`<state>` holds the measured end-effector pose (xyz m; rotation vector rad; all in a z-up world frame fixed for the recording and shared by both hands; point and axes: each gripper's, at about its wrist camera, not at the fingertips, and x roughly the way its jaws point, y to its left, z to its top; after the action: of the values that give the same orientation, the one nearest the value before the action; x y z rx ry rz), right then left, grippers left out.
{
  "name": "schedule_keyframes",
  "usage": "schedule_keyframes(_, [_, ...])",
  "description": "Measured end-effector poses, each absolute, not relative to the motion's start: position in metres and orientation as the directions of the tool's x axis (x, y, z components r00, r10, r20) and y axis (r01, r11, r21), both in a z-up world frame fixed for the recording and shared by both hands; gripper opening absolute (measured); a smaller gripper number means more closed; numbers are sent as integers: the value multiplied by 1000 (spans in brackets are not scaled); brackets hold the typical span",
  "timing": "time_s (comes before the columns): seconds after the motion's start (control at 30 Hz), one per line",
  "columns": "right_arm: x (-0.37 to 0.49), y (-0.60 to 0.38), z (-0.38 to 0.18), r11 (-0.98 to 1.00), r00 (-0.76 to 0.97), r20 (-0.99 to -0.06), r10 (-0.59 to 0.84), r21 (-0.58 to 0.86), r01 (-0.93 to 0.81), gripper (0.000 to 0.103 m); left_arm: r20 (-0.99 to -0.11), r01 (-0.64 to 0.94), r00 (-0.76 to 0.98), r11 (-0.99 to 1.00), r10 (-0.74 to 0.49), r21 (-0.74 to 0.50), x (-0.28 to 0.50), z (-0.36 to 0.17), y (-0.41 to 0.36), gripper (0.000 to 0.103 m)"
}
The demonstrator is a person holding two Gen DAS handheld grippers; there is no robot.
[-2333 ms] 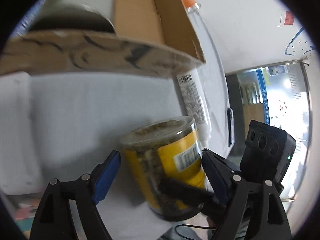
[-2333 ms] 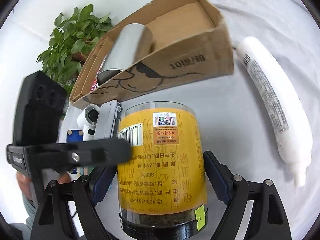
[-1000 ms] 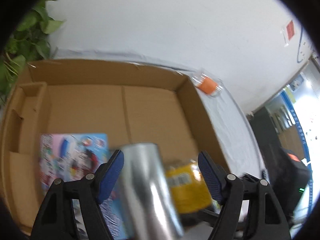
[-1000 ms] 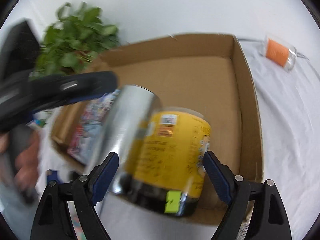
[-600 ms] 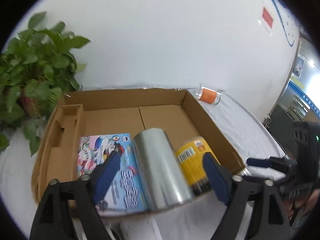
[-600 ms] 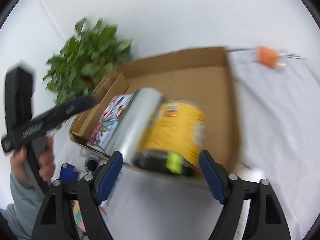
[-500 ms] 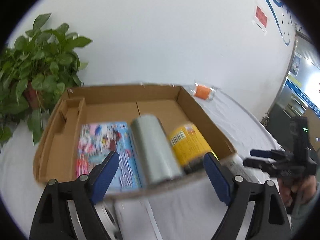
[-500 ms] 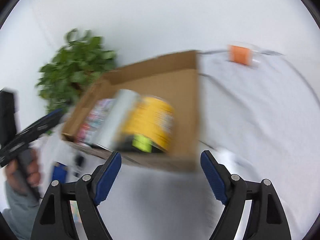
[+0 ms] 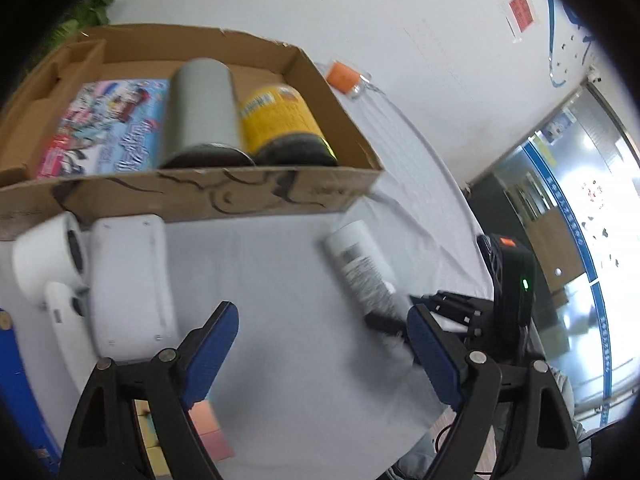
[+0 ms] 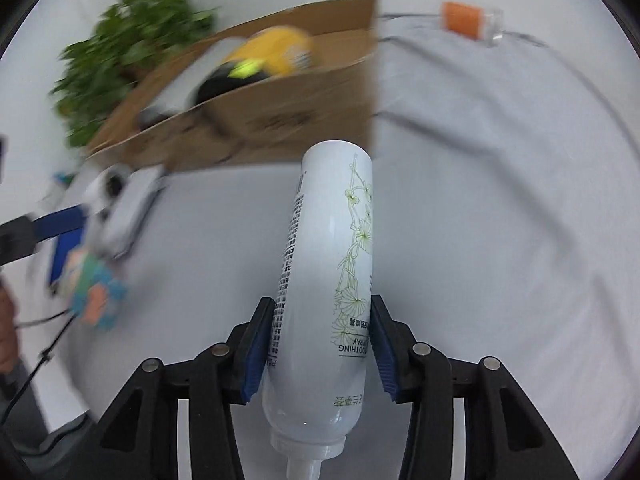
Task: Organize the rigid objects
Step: 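Grasp the white spray bottle with the right gripper and stand it in the box lid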
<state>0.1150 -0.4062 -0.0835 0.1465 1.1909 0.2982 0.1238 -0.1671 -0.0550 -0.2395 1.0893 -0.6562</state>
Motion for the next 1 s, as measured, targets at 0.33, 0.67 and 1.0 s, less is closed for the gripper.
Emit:
schedule_keyframes(0.33, [52,-357,-60,872,322,-852,412,265,-412,45,-802,414,198,789,-564,-453,153,-90,-212,77])
schedule_keyframes(0.67, [36,-380,-71,848,291,-893,343,161,-506,46,-843,455,52,764,-535,-457,145,-103,-223,51])
schedule_keyframes(1.0, [68,-434,-51,903,418,-895,157,-41,-428,63,-814,514,-27,690,-581,-510,108,-89,-212,50])
